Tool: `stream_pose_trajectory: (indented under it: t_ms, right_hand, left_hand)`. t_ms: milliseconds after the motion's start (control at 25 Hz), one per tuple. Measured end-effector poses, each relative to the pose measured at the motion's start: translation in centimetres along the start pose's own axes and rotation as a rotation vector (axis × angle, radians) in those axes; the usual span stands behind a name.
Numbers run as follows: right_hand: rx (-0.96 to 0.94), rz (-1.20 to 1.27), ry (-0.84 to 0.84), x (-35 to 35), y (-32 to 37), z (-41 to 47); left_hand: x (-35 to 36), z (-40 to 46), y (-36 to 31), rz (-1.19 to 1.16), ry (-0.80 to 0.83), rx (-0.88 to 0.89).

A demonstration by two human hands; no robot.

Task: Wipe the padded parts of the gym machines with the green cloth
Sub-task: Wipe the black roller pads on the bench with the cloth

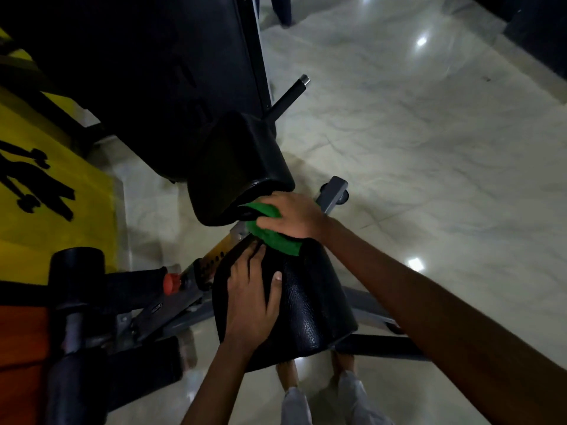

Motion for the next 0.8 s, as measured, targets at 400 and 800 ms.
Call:
stream_pose_trajectory:
  t_ms: [400,800]
  right_hand:
    - [0.102,0.191,-0.059,-0.2,-2.0,-0.5]
    - [0.772,0.652,-0.299,3.5,-7.2,-6.3]
  left_hand:
    - [-1.0,0.5,0.7,-0.017,0.033,0.055]
    - [-2.0,5.7,2.3,0.024,0.261,0.486]
Point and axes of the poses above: each hand's wrist, its own z-axis towards the middle knuckle, its own x-axis out of the palm, y = z × x, the point moved 2 cm from there along z, towards the middle knuckle
